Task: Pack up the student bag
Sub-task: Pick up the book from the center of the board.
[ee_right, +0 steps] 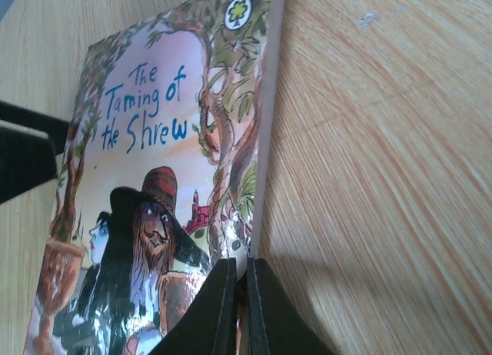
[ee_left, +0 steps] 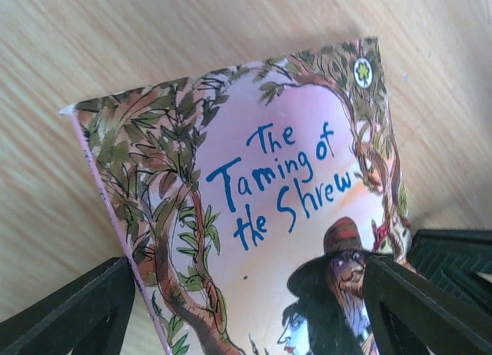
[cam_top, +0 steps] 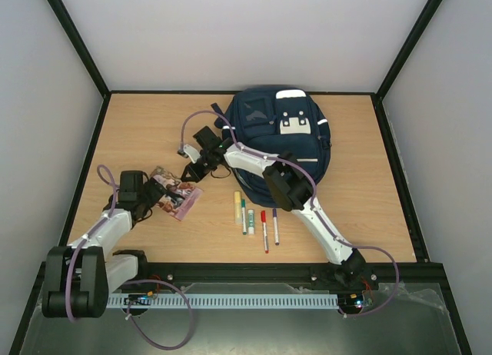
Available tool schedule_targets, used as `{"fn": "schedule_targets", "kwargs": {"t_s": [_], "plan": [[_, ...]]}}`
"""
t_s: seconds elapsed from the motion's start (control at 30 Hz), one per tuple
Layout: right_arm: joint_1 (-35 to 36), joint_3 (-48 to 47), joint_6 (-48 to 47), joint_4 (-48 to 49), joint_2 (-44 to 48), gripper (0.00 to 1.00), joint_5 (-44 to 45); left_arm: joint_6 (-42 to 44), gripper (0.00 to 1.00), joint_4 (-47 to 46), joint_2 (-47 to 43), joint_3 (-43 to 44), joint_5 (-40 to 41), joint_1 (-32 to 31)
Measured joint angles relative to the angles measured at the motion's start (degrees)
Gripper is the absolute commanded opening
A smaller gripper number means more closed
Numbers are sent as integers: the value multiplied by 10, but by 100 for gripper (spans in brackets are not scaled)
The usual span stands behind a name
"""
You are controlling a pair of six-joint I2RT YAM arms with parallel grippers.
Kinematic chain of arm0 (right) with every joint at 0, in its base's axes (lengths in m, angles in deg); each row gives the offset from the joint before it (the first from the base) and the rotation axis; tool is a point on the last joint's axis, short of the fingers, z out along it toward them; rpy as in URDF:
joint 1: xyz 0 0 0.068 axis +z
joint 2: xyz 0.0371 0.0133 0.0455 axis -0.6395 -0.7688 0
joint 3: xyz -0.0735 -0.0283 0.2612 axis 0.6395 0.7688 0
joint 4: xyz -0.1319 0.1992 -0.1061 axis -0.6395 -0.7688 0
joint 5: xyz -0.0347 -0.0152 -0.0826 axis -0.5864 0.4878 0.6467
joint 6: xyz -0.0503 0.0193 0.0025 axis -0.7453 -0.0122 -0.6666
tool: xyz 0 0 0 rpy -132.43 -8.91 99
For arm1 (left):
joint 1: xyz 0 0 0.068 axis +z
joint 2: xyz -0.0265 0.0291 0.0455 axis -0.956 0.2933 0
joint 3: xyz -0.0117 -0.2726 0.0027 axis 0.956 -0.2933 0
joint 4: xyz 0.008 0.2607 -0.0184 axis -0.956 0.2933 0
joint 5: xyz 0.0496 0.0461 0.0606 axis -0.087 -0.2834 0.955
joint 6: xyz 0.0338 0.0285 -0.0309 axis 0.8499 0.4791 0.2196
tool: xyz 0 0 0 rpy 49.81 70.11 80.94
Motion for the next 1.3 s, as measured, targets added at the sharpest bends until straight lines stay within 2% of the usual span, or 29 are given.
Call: {"fn": "schedule_targets", "kwargs": {"t_s": [0.33, 0.4, 0.53, 0.63, 0.83, 1.0, 1.3], "plan": [[-7, -26, 0, -21, -17, 3, -27, 0, 82, -182, 0, -69, 8, 2], [-8, -33, 1, -26, -21, 4, -31, -9, 82, -202, -5, -80, -16, -7], [-9, -38, 1, -28, -27, 3, -44, -37, 81, -246, -15, -89, -128, -45], [-9, -40, 1, -26, -29, 4, -49, -50, 80, -269, -31, -89, -169, -49], [-9, -41, 1, -26, -30, 4, -49, -66, 73, -262, -71, -89, -183, -50], [-9, -41, 1, -26, -30, 4, -49, -87, 67, -206, -106, -86, -157, -49], [-9, -41, 1, -26, -30, 4, -49, -136, 58, -94, -111, -81, -113, -42]]}}
